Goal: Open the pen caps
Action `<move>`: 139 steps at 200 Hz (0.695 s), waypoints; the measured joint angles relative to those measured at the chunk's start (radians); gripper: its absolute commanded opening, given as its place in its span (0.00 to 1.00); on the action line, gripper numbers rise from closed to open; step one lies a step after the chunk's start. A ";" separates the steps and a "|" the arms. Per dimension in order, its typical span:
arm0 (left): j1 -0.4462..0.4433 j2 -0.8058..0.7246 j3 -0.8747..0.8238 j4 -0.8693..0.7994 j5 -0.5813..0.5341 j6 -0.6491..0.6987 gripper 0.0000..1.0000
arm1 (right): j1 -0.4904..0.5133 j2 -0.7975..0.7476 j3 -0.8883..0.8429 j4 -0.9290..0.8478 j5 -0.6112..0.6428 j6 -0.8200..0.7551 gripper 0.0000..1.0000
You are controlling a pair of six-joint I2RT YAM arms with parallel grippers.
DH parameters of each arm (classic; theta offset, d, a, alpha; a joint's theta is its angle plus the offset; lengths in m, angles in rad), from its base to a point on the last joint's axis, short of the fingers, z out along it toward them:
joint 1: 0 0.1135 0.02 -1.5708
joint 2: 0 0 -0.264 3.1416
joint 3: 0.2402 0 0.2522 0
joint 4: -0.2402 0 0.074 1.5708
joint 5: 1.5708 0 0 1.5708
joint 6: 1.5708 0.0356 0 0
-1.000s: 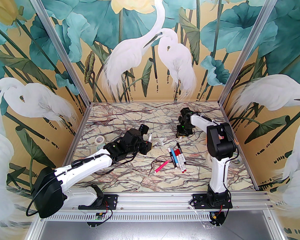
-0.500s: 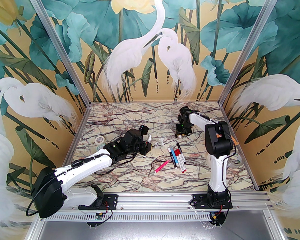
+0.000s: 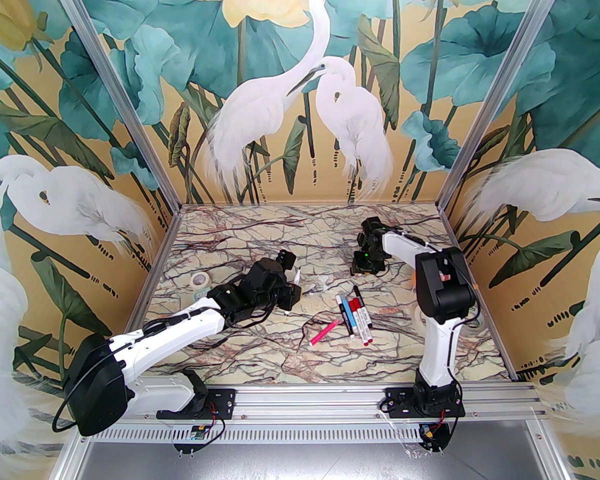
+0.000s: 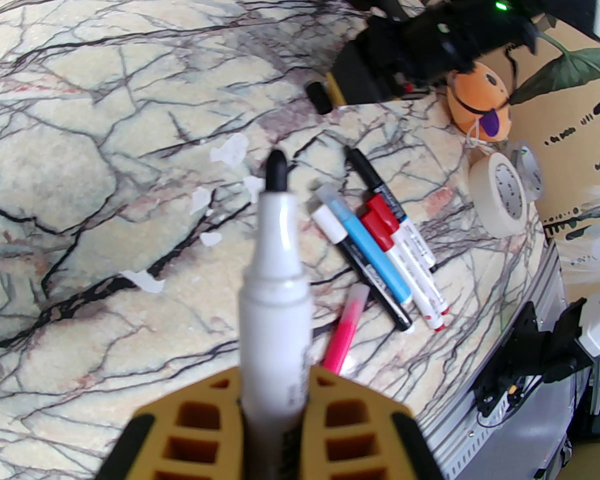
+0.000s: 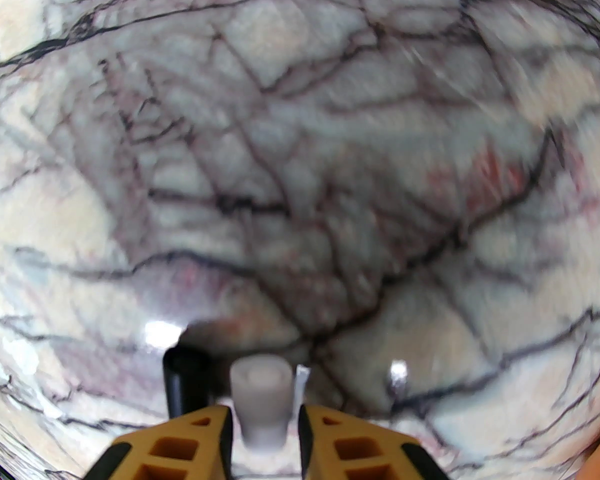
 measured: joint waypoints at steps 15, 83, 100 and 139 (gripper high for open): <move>0.020 0.026 0.009 0.000 -0.013 0.003 0.10 | 0.003 -0.059 -0.050 0.031 -0.001 0.009 0.35; 0.116 0.127 0.036 -0.008 -0.080 0.073 0.12 | 0.062 -0.466 -0.428 0.268 -0.031 0.099 0.53; 0.132 0.161 0.055 -0.008 -0.101 0.100 0.12 | 0.082 -0.577 -0.518 0.319 -0.043 0.133 0.67; 0.156 0.231 0.104 -0.015 -0.146 0.152 0.13 | 0.129 -0.815 -0.671 0.420 -0.095 0.188 1.00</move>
